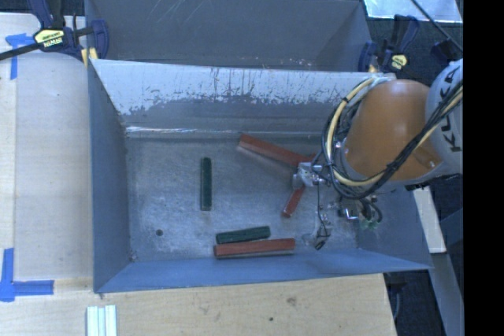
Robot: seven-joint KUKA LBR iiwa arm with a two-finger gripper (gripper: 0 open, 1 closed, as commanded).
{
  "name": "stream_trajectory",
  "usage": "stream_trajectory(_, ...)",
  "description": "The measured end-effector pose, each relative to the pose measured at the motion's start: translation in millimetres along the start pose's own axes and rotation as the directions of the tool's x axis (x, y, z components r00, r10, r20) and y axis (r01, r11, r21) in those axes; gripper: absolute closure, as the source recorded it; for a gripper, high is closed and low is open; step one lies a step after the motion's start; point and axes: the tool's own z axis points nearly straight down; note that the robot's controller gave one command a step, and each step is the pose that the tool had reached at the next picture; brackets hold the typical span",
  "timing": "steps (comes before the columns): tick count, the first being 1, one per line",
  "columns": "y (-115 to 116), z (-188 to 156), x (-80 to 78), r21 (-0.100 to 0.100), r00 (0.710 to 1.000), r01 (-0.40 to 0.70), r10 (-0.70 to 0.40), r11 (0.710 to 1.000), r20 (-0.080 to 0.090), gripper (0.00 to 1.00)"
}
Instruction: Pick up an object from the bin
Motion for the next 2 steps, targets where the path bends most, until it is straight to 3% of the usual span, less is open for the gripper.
stream_trajectory(1, -24.1, 54.6, -55.7, -0.001, 0.976, 0.22, -0.22, 0.976, 0.001, 0.0)
stream_trajectory(2, -23.9, 53.4, -56.1, 0.0, 0.976, 0.218, -0.218, 0.976, 0.003, 1.0)
